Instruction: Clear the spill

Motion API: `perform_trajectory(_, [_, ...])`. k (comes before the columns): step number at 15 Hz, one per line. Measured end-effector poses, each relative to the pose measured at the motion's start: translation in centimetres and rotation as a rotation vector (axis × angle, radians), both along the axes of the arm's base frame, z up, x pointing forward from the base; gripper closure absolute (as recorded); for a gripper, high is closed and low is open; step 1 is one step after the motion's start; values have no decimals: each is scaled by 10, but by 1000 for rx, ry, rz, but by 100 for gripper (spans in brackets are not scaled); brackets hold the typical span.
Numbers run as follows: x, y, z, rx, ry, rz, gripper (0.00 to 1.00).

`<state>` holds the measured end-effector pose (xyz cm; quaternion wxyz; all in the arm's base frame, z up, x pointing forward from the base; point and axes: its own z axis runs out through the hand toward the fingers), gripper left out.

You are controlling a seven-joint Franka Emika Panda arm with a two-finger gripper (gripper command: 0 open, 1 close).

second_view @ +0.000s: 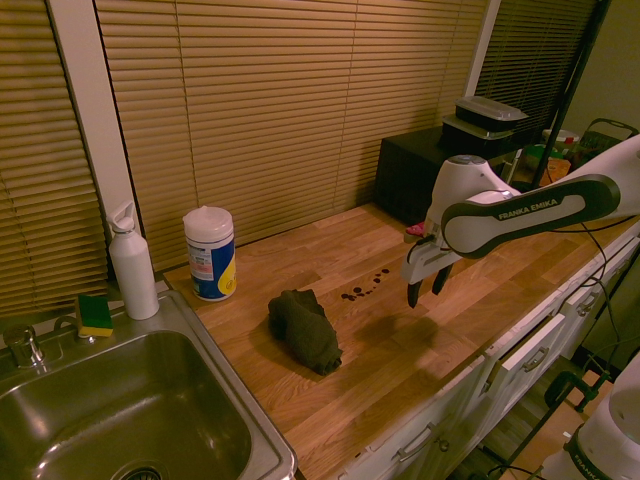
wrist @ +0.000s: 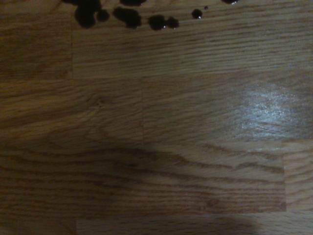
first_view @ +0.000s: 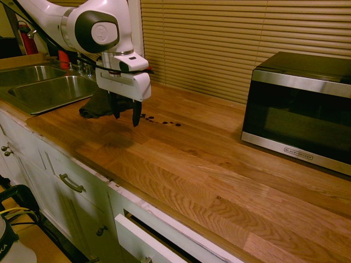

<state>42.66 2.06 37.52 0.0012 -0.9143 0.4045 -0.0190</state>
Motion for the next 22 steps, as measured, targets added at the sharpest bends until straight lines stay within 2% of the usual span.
perform_trajectory(8, [4, 21, 9, -4, -24, 39, 0])
perform_trajectory(16, [18, 112, 55, 13, -119, 94, 0])
perform_trajectory(22, [36, 197, 57, 38, -119, 126, 0])
